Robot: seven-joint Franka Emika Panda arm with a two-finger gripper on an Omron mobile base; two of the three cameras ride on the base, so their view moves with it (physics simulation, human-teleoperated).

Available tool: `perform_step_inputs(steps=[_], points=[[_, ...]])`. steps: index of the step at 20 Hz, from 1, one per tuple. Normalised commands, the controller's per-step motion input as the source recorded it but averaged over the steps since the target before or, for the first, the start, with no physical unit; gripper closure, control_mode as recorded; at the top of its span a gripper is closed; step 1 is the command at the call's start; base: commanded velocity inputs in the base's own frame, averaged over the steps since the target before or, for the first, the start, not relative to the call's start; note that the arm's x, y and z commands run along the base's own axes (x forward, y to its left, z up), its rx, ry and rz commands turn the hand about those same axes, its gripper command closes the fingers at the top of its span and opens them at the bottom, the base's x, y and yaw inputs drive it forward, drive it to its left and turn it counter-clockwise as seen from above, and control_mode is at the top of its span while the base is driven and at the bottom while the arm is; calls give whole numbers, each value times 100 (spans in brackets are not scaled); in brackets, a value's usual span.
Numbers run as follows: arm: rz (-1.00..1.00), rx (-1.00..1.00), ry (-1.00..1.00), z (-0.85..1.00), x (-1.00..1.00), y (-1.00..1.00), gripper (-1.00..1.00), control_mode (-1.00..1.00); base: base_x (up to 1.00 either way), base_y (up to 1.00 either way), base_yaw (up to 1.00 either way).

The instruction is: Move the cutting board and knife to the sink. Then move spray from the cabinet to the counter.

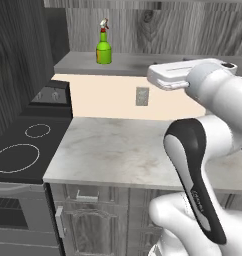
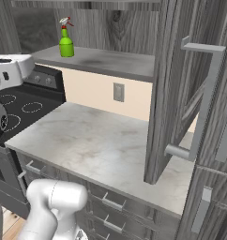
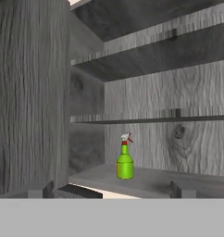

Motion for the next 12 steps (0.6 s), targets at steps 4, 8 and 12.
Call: perform_step_inputs(steps=[4,8,12], points=[[0,0,0,0,30,0,-100,-100,0,0,0],[0,0,0,0,45,0,-100,-100,0,0,0],[0,0,3,0,29,0,-100,-100,0,0,0]])
